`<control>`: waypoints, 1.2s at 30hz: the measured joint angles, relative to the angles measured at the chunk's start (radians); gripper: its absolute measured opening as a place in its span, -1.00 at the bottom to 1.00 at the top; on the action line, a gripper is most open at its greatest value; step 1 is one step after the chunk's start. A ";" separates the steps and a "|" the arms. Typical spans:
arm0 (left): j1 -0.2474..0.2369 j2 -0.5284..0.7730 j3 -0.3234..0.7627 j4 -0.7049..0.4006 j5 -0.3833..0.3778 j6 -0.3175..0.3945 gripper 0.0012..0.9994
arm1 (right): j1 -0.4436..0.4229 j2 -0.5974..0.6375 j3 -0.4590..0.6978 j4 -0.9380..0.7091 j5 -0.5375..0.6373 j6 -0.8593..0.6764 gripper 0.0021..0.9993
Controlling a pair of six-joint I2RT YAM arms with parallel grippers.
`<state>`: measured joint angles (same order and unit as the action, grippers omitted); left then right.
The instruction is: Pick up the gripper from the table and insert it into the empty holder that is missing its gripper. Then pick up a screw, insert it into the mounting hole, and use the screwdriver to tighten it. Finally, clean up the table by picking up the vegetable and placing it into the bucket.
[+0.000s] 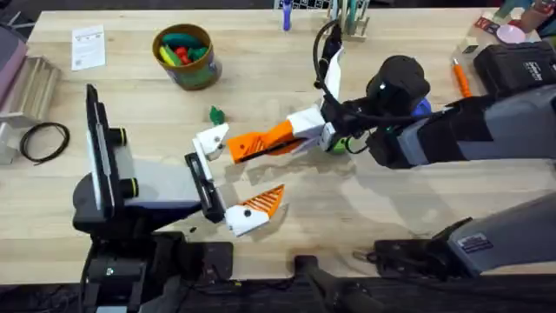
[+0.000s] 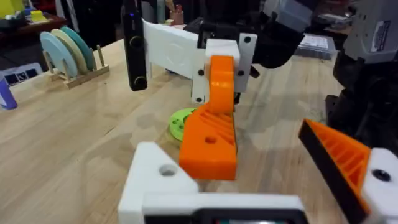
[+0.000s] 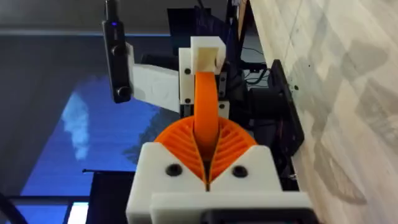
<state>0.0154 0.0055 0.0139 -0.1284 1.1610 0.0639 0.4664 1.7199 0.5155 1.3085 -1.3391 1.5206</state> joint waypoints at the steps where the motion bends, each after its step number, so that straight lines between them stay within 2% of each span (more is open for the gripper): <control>1: 0.000 0.000 0.000 0.000 0.000 0.000 0.97 | 0.000 0.000 -0.001 0.004 0.000 0.005 -0.99; 36: 0.000 0.000 0.000 0.000 0.002 0.000 0.97 | 0.017 0.000 -0.001 -0.008 0.057 0.023 -0.99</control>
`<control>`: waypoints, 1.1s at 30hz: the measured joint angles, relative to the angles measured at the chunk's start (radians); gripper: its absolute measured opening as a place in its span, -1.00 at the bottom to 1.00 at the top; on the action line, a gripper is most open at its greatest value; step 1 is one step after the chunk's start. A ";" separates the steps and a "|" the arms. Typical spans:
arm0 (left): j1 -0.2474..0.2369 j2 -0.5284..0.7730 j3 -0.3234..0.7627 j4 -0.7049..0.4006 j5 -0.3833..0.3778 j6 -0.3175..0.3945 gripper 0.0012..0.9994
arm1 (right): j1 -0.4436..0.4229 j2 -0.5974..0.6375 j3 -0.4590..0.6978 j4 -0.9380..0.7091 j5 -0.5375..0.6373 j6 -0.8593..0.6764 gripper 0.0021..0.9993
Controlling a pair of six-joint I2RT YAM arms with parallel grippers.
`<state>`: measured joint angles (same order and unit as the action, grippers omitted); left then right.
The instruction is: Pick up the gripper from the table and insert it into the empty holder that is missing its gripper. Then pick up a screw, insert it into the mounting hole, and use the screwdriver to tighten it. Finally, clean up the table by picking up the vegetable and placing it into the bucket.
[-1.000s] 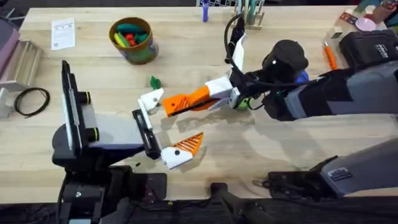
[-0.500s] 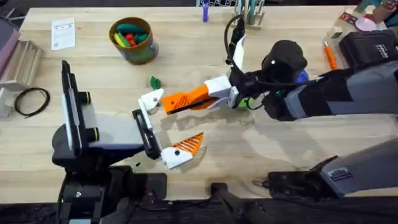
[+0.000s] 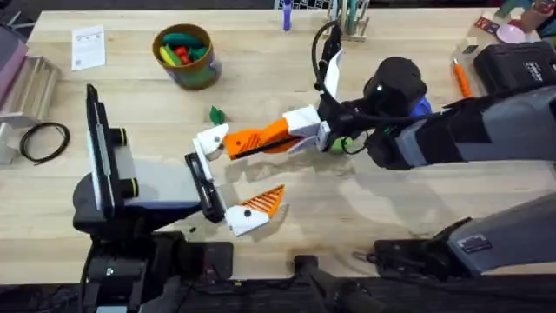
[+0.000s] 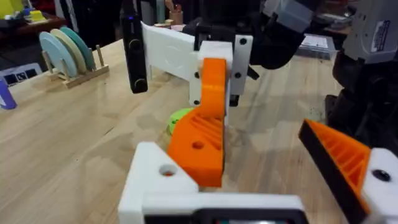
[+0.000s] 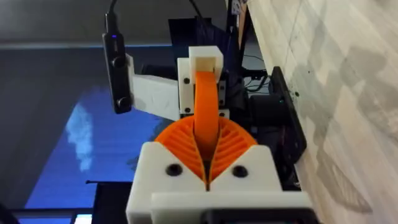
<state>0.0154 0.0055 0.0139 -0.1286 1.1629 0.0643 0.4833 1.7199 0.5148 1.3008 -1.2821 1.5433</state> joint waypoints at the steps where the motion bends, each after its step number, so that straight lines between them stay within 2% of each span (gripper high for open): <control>1: 0.000 0.000 0.000 0.000 0.000 0.000 0.97 | 0.002 0.001 0.000 0.000 0.002 -0.001 -0.99; 33: 0.002 0.000 0.000 0.000 -0.007 -0.005 0.97 | 0.057 0.099 0.093 0.010 0.036 -0.048 -0.99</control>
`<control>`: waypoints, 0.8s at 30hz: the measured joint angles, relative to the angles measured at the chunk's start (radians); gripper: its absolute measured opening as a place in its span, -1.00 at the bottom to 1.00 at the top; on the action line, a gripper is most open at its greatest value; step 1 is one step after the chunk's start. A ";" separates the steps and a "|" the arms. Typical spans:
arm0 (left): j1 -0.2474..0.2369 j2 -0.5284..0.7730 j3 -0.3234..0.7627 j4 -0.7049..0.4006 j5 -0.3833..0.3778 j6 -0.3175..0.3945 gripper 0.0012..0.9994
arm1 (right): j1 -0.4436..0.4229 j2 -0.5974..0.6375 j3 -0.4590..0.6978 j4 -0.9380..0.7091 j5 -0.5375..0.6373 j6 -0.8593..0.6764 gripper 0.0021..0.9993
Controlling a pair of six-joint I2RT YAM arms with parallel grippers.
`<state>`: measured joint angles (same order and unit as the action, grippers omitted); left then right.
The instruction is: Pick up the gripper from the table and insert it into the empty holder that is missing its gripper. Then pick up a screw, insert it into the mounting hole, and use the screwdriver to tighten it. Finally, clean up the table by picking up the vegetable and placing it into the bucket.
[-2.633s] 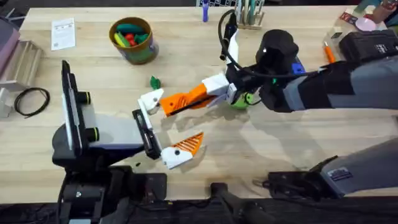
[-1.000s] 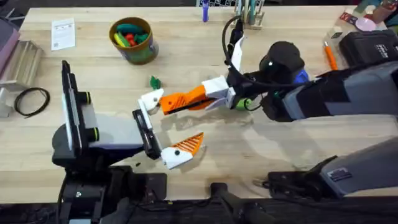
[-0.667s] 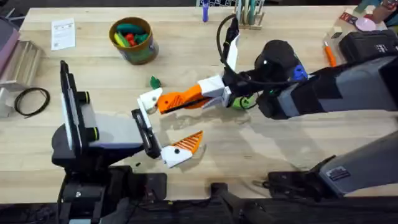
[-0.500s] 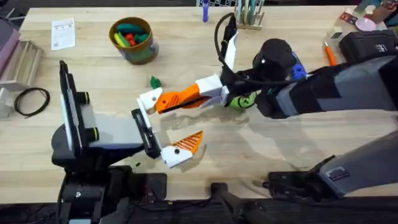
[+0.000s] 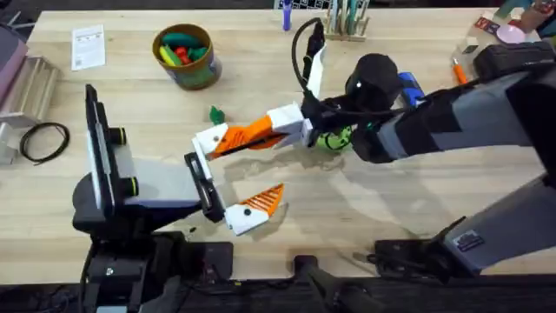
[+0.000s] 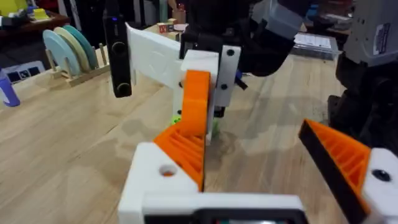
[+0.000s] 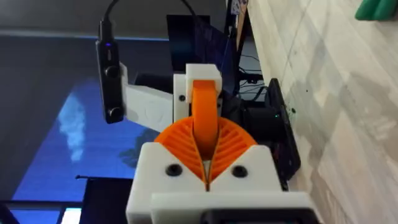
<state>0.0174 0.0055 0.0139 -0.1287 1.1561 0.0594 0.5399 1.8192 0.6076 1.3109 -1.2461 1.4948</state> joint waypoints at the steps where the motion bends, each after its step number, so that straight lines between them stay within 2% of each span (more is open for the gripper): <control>1: 0.000 0.000 0.000 0.000 0.000 -0.001 0.97 | 0.001 0.003 0.003 0.000 0.000 0.000 -0.99; 24: 0.000 0.000 0.000 0.001 -0.004 0.000 0.97 | 0.031 0.016 0.032 -0.006 0.023 0.000 -0.99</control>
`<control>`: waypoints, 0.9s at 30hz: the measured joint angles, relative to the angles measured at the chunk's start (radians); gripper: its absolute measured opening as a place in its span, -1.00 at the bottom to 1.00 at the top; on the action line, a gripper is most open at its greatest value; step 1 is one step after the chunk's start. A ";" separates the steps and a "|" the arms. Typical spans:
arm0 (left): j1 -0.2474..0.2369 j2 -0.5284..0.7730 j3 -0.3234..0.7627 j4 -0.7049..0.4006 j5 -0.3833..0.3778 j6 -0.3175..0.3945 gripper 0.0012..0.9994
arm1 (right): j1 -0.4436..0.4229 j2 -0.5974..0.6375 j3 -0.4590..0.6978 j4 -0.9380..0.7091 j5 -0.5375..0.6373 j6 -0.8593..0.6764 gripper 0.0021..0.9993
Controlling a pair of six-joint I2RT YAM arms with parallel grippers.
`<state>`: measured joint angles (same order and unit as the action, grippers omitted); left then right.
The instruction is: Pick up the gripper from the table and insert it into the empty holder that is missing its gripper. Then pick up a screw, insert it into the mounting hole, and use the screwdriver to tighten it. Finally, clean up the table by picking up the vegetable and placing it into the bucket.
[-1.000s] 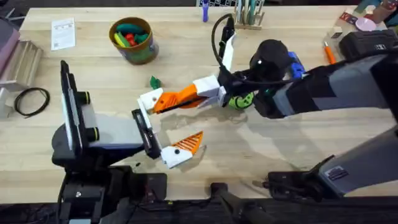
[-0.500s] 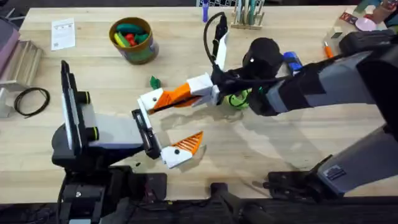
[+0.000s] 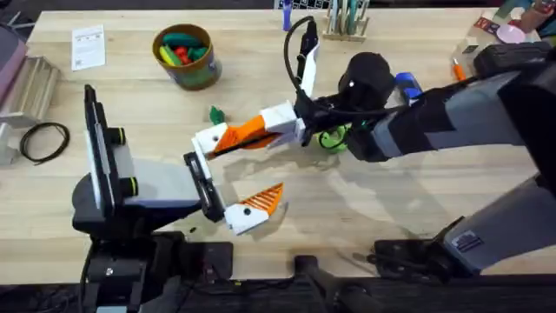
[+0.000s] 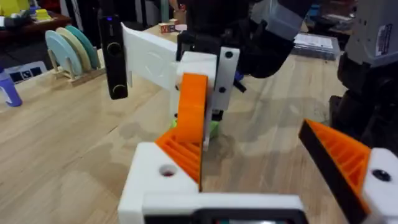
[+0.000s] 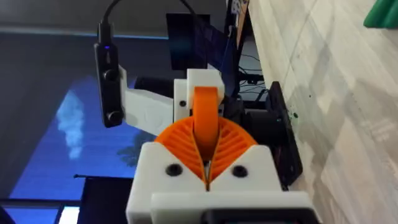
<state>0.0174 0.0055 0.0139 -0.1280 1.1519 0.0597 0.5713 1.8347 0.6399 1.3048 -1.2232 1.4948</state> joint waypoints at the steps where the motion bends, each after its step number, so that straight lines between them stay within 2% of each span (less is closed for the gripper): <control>1: 0.000 0.000 0.000 0.000 0.000 0.000 0.97 | 0.000 0.000 0.000 0.000 0.000 0.000 -0.99; 27: 0.000 0.000 0.000 0.000 0.004 0.004 0.97 | -0.007 0.000 0.021 -0.029 -0.027 0.000 -0.99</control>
<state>0.0174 0.0053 0.0139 -0.1280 1.1557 0.0635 0.5640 1.8347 0.6607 1.2761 -1.2502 1.4947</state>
